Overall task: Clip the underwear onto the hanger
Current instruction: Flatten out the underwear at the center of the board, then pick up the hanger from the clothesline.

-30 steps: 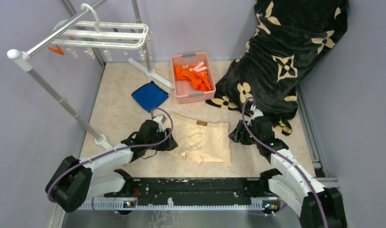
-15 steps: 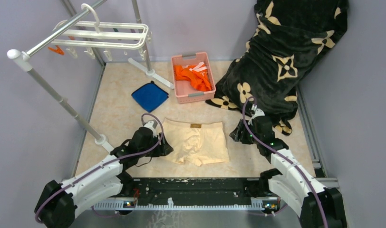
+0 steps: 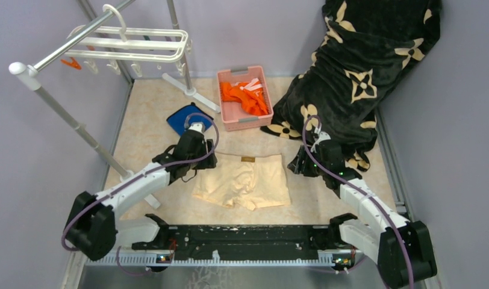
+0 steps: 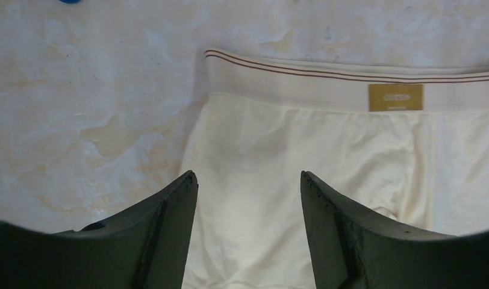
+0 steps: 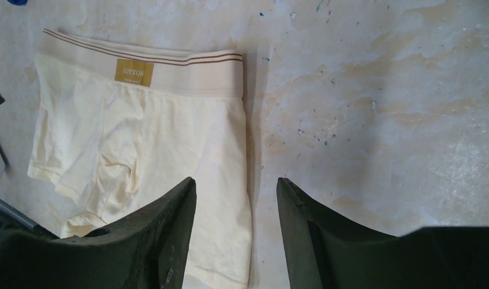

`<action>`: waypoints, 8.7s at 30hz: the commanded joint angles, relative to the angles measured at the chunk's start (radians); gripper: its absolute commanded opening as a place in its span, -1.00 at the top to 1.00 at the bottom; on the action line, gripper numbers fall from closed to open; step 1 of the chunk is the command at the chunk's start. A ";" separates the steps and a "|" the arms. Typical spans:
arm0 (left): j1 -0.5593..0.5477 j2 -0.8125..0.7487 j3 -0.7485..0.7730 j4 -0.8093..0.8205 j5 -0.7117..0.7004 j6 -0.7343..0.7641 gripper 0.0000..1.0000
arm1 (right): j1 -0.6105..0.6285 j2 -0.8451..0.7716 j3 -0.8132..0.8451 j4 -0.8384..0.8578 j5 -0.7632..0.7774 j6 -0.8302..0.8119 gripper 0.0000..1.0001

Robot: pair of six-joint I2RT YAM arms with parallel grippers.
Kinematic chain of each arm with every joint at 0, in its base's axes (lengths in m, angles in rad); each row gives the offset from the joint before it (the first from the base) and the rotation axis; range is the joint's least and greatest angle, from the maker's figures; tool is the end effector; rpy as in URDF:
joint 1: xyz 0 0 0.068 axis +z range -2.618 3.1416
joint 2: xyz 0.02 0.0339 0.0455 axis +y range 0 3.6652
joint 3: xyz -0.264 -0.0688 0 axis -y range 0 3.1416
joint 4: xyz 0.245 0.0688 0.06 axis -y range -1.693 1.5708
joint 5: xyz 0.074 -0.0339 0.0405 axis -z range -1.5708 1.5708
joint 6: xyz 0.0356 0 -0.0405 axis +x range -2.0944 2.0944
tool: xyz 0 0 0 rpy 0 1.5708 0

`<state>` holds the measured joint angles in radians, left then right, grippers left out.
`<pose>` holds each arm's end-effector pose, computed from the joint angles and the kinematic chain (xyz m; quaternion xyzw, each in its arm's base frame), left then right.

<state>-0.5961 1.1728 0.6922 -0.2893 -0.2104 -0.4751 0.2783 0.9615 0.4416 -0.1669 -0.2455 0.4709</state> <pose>0.2034 -0.1290 0.2211 0.0145 0.9166 -0.1147 0.3827 0.1854 0.0620 0.1915 0.0341 0.8980 0.2583 0.3546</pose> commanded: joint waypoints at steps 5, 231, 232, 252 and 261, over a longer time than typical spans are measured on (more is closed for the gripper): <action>0.090 0.194 0.112 0.058 0.164 0.224 -0.28 | -0.007 0.015 0.034 0.057 -0.030 -0.033 -0.05; 0.186 0.322 -0.106 0.240 0.156 -0.063 0.63 | 0.048 0.464 0.175 0.146 0.199 -0.040 0.70; 0.187 0.313 -0.111 0.242 0.160 -0.061 0.45 | 0.048 0.458 0.176 0.143 0.200 -0.043 0.58; 0.190 -0.435 -0.038 0.004 0.006 -0.043 -0.34 | 0.049 0.006 0.395 0.138 0.139 0.077 0.03; 0.192 -0.458 0.022 -0.042 -0.005 -0.016 -0.43 | 0.211 0.244 0.776 0.224 0.156 0.318 0.03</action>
<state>-0.4095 0.7216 0.6807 -0.2893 -0.1944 -0.5137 0.4046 1.1213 1.0351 -0.0288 -0.1024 0.6674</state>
